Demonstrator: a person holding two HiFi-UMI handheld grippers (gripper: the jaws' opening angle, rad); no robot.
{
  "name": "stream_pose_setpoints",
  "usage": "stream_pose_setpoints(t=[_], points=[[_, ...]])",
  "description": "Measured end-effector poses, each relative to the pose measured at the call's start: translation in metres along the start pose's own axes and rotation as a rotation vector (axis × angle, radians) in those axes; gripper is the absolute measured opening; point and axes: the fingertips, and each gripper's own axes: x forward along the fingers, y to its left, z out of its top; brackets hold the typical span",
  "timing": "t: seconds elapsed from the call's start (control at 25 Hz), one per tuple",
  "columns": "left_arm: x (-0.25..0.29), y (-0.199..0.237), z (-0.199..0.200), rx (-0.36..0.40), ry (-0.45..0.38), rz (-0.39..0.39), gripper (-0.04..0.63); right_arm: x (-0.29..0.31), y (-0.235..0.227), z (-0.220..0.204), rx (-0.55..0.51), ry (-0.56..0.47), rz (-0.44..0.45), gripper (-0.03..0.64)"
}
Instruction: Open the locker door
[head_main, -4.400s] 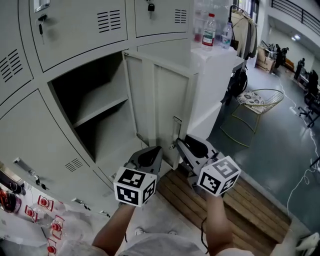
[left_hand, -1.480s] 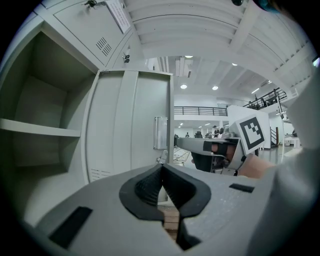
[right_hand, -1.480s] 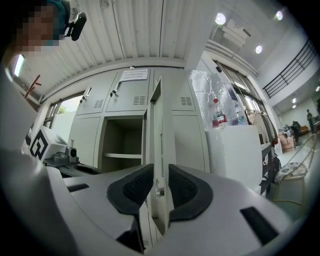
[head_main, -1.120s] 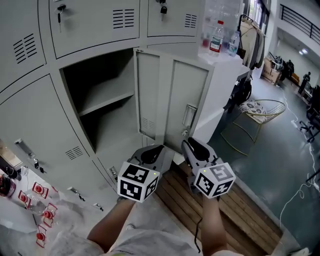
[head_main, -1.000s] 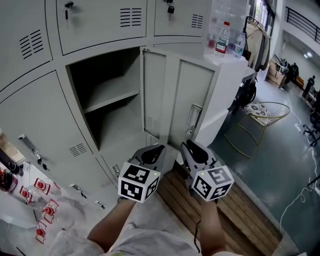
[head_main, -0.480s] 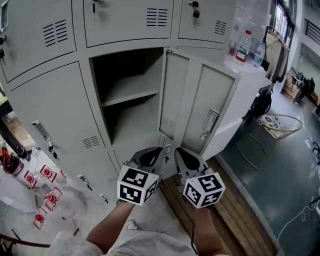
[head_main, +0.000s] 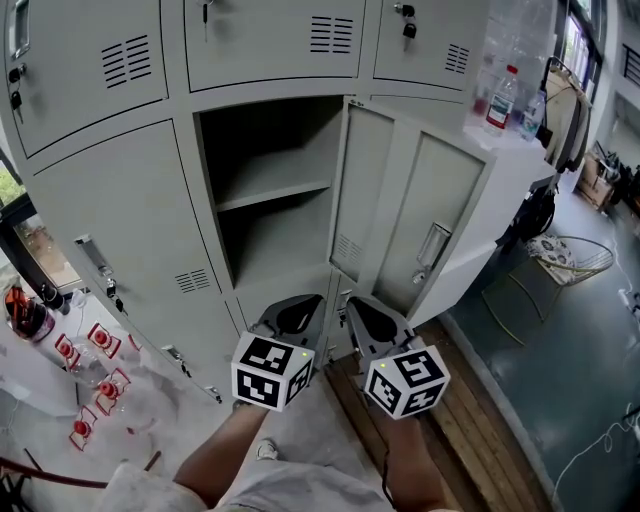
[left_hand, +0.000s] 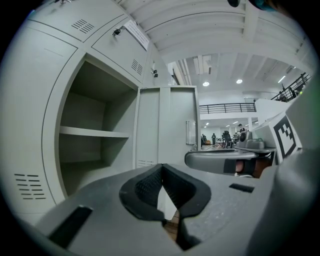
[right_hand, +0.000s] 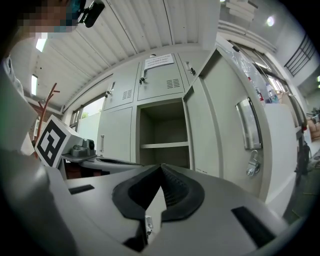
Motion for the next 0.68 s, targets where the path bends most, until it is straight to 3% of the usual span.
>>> stream_pose_setpoints(t=[0.68], points=[[0.011, -0.011, 0.000, 0.010, 0.000, -0.043, 0.006, -0.004, -0.009, 0.004, -0.011, -0.010, -0.014, 0.003]])
